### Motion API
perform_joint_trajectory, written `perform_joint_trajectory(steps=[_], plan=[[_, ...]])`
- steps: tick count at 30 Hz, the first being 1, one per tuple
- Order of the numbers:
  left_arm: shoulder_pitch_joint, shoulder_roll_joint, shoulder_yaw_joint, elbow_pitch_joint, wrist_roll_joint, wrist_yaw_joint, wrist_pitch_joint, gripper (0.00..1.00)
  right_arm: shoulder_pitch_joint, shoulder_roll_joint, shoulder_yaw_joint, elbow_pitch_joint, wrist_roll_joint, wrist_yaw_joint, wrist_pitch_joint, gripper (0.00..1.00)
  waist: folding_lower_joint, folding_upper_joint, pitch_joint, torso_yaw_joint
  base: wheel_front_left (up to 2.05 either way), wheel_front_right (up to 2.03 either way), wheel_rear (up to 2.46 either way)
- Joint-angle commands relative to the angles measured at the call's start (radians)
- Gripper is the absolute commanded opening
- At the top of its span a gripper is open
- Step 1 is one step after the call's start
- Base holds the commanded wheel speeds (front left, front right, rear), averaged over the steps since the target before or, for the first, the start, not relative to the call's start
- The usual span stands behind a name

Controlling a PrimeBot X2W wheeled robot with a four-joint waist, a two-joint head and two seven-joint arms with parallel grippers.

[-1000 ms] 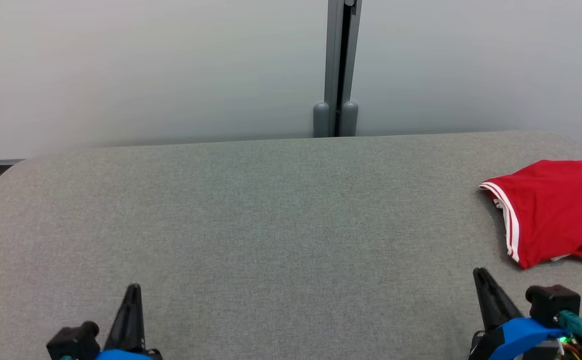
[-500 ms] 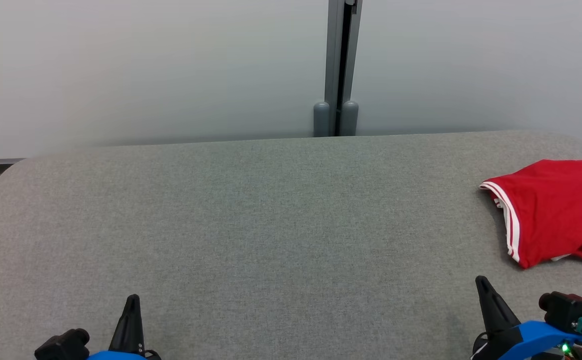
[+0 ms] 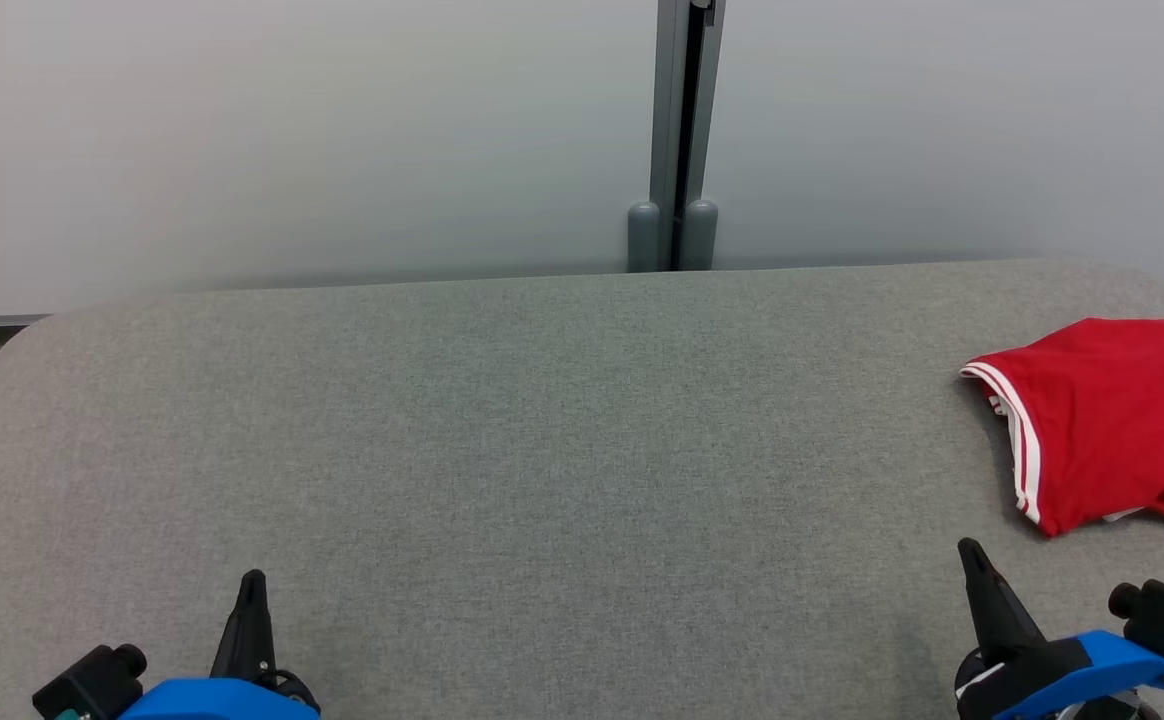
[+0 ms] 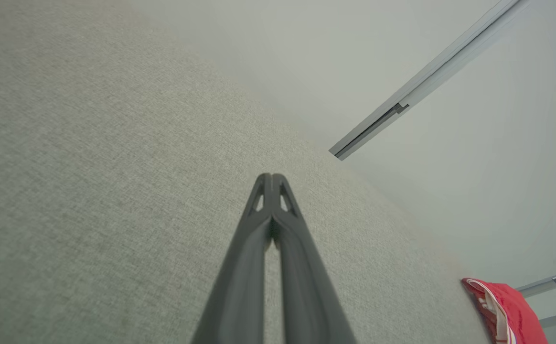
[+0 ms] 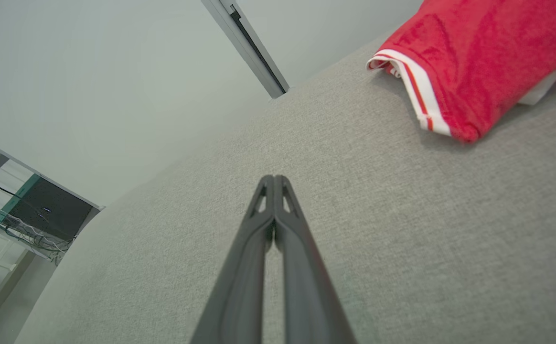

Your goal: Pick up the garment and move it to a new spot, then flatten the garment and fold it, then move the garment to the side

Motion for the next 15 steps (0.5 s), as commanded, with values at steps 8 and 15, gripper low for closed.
perform_joint_trajectory(steps=[8, 15], plan=[[-0.046, -0.009, 0.035, -0.027, -0.100, -0.015, 0.031, 0.00, -0.040, -0.005, -0.007, -0.015, 0.134, 0.000, 0.012, 0.00, -0.0001, 0.0000, 0.001, 0.001, 0.00, 0.00, 0.00], [-0.056, -0.020, 0.057, -0.036, -0.172, -0.022, 0.056, 0.00, -0.049, -0.006, -0.010, -0.014, 0.230, 0.000, 0.019, 0.00, -0.0001, 0.0000, 0.003, 0.001, 0.00, 0.00, 0.00]])
